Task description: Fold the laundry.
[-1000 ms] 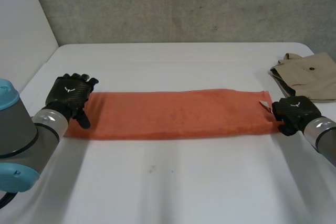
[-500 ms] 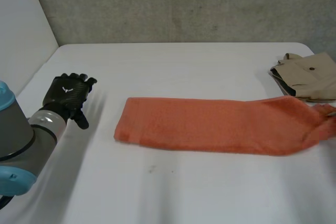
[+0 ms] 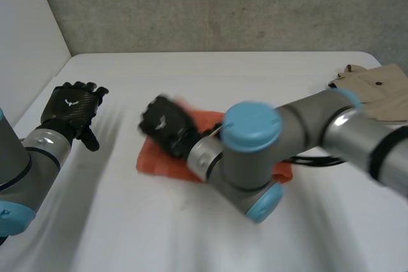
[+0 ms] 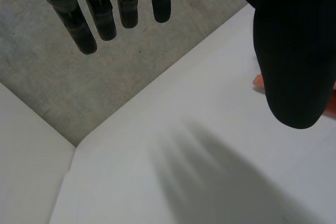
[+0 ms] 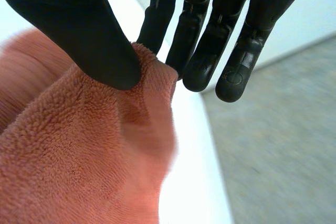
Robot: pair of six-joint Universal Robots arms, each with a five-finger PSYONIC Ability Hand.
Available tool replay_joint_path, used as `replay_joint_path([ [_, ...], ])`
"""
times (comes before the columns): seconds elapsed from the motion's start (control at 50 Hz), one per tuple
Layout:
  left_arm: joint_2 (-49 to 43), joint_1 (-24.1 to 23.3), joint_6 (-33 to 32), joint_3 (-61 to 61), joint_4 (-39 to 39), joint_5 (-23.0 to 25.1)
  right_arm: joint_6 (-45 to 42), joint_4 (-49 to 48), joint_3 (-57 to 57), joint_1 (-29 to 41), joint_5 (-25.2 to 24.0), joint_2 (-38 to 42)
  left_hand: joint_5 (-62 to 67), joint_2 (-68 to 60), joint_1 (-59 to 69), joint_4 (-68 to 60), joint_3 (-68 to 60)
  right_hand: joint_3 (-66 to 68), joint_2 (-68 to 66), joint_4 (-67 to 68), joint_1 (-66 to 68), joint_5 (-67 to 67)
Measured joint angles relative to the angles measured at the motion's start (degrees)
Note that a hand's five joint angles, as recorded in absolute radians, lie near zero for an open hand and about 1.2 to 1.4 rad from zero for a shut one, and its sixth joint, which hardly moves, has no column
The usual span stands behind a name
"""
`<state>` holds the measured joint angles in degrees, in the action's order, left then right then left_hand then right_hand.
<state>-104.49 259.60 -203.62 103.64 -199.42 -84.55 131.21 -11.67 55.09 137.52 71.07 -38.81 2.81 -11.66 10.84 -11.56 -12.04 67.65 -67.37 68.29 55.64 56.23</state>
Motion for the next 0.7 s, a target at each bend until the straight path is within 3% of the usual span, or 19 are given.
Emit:
replay_joint_path([
  [0.1,-0.1,0.0,0.0,-0.1,0.0,0.0,-0.1,1.6,-3.0,2.7,-1.6,4.1,0.0,0.0,0.0,0.0,0.0,-3.2,3.2,-3.7,-0.3,-2.1],
  [0.16,-0.1,-0.1,0.0,-0.5,-0.1,0.0,0.3,2.1,-3.2,3.1,-1.3,4.1,0.0,0.0,0.0,0.0,0.0,-12.9,12.8,-13.6,-9.0,-11.4],
  [0.18,-0.1,-0.2,0.0,-0.7,-0.1,0.1,0.7,2.2,-3.0,3.1,-1.0,3.6,0.0,0.0,0.0,0.0,0.0,-33.8,35.2,-34.3,-30.6,-32.1],
  [0.2,-0.1,-0.3,0.0,-0.9,-0.2,0.1,1.5,2.3,-2.7,3.0,-0.5,2.5,0.0,0.0,0.0,0.0,0.0,-33.8,35.2,-34.3,-30.6,-32.1],
  [0.22,-0.2,-0.5,0.0,-1.3,-0.3,0.1,2.4,2.4,-2.2,2.8,0.1,1.3,0.0,0.0,0.0,0.0,0.0,-48.5,48.7,-49.0,-40.8,-46.6],
  [0.26,-0.2,-1.0,0.0,-1.9,-0.4,0.1,5.0,2.4,-1.1,2.3,1.6,-1.4,0.0,0.0,0.0,0.0,0.0,-54.3,54.0,-54.5,-43.9,-51.9],
  [0.46,-1.6,-8.1,1.3,-7.7,-1.0,0.0,24.4,11.1,8.9,-8.1,11.2,-15.8,0.0,0.0,0.0,0.0,0.0,-55.4,55.0,-55.1,-44.1,-52.4],
  [0.58,-6.0,-14.2,1.5,-11.5,-0.9,-0.2,29.5,17.4,20.4,-16.0,12.3,-18.9,0.0,0.0,0.0,0.0,0.0,-55.4,55.0,-55.1,-44.1,-52.4],
  [0.7,-10.0,-18.0,1.4,-13.9,-0.9,-0.6,29.6,12.1,32.8,-22.3,11.7,-20.2,0.0,0.0,0.0,0.0,0.0,-46.2,46.1,-47.3,-37.3,-45.2],
])
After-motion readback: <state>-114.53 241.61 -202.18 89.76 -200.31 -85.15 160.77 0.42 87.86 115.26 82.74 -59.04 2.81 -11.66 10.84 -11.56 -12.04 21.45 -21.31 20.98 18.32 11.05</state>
